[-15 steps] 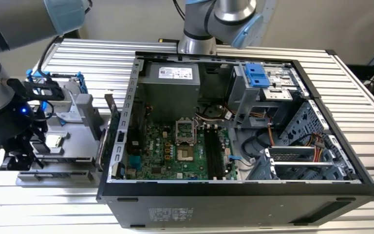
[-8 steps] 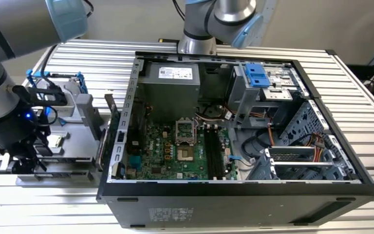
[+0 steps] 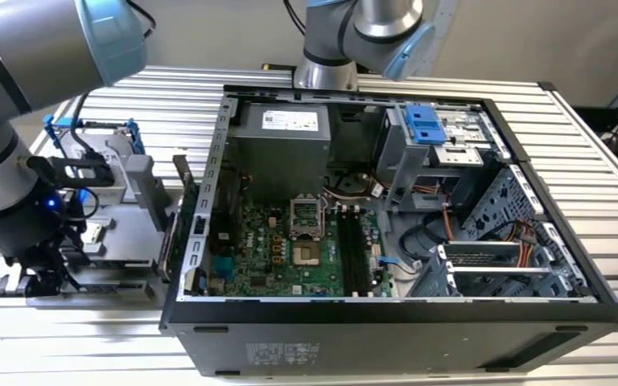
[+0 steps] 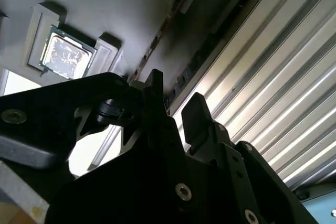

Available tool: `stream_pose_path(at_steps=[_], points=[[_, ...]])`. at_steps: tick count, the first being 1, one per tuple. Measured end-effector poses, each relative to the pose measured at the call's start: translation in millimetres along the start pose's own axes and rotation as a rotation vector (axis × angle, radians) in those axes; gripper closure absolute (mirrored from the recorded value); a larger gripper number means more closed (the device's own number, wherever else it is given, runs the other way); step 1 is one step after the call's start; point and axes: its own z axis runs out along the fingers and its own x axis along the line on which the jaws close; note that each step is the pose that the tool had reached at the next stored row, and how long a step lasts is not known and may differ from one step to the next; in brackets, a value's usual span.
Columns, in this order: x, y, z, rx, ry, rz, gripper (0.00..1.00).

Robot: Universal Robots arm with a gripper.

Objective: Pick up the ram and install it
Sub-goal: 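Pick up the ram and move it above insertion slot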

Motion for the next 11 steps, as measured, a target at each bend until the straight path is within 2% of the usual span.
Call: stream_pose_path(at_steps=[11], points=[[4.6,-0.1,13.4,0.0001,-0.0001,0.004,0.0]])
